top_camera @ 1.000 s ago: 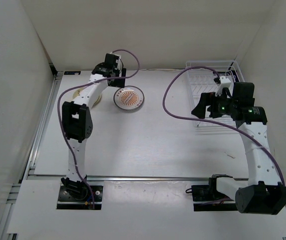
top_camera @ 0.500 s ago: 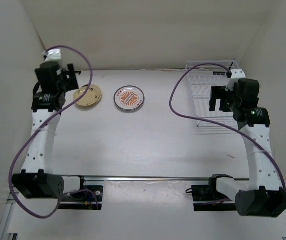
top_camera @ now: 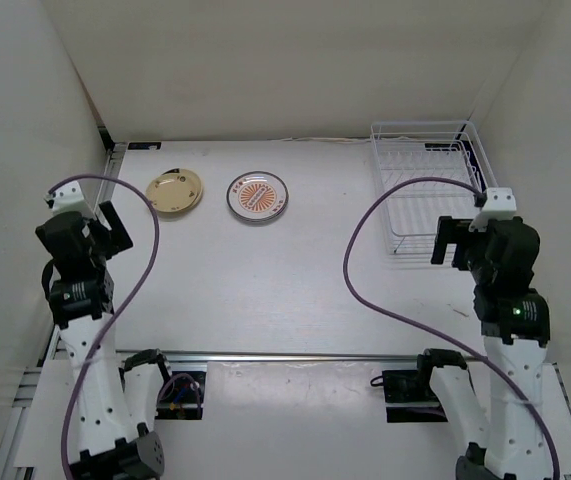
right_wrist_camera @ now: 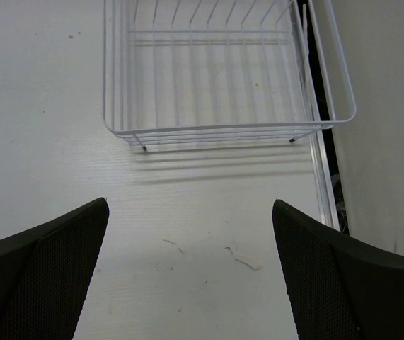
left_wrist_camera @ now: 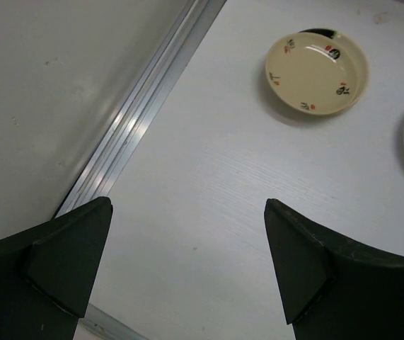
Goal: Unload the plates from the dish rack
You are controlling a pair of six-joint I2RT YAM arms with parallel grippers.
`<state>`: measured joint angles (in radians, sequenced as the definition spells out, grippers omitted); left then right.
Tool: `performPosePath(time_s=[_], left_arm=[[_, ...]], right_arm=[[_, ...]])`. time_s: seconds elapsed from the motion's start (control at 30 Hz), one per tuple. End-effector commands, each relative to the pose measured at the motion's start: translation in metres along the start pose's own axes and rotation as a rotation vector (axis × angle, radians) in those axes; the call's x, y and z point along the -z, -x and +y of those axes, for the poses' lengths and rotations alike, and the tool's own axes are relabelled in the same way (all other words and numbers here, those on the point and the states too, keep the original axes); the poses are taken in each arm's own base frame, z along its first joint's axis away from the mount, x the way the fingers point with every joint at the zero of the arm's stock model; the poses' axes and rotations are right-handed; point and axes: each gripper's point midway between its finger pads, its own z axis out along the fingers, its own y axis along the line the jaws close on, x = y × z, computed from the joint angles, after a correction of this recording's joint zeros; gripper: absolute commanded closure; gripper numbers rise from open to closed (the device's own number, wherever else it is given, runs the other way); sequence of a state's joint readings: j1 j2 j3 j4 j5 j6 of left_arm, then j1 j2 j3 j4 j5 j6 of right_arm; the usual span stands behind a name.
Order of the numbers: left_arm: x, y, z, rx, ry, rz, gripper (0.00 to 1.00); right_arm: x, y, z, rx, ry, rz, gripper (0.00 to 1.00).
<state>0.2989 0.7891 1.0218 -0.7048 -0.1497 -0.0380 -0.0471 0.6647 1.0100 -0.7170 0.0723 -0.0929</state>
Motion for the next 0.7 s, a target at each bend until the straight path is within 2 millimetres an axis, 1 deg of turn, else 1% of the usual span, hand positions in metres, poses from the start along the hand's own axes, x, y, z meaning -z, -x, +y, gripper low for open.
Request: performPosePath(time_s=[0.0, 0.03, 0.07, 0.13, 0.17, 0.2, 0.23, 0.27, 0.3, 0.33, 0.4, 0.57, 0.6, 0.67], left_arm=[[0.0, -0.019, -0.009, -0.004, -0.059, 0.027, 0.01], [0.002, -0.021, -0.008, -0.004, -0.059, 0.024, 0.01], [0.003, -0.023, -0.005, -0.004, -0.042, 0.021, 0.01], [0.005, -0.029, -0.004, -0.014, -0.042, 0.031, 0.01], [0.007, -0.027, -0.004, -0.013, -0.042, 0.019, 0.01], [0.008, -0.03, -0.004, -0.014, -0.042, 0.029, 0.01], [0.011, -0.028, -0.003, -0.013, -0.043, 0.016, 0.01], [0.012, -0.031, -0.007, -0.014, -0.065, 0.029, 0.01], [0.014, -0.029, -0.007, -0.022, -0.066, 0.019, 0.01], [0.014, -0.03, -0.009, -0.022, -0.078, 0.02, 0.01], [0.014, -0.032, -0.008, -0.019, -0.079, 0.029, 0.01], [0.019, -0.029, -0.013, -0.018, -0.112, 0.03, 0.01], [0.018, -0.029, -0.011, -0.014, -0.103, 0.03, 0.01], [0.021, -0.03, -0.012, -0.014, -0.112, 0.03, 0.01]], right_arm=[[0.013, -0.003, -0.014, -0.014, -0.077, -0.032, 0.01], [0.015, -0.004, -0.014, -0.015, -0.078, -0.039, 0.01], [0.019, -0.012, -0.014, -0.015, -0.087, -0.037, 0.01], [0.024, -0.018, -0.013, -0.024, -0.087, -0.045, 0.01], [0.023, -0.028, -0.012, -0.024, -0.085, -0.025, 0.01], [0.024, -0.03, -0.01, -0.024, -0.074, -0.031, 0.01], [0.027, -0.033, -0.008, -0.023, -0.064, -0.039, 0.01], [0.028, -0.034, -0.006, -0.023, -0.055, -0.043, 0.01], [0.028, -0.038, -0.004, -0.023, -0.046, -0.043, 0.01], [0.032, -0.036, -0.006, -0.027, -0.056, -0.063, 0.01], [0.031, -0.043, -0.004, -0.027, -0.045, -0.049, 0.01], [0.034, -0.044, -0.002, -0.017, -0.037, -0.053, 0.01], [0.034, -0.044, -0.001, -0.017, -0.028, -0.053, 0.01], [0.036, -0.043, -0.001, -0.017, -0.028, -0.064, 0.01]])
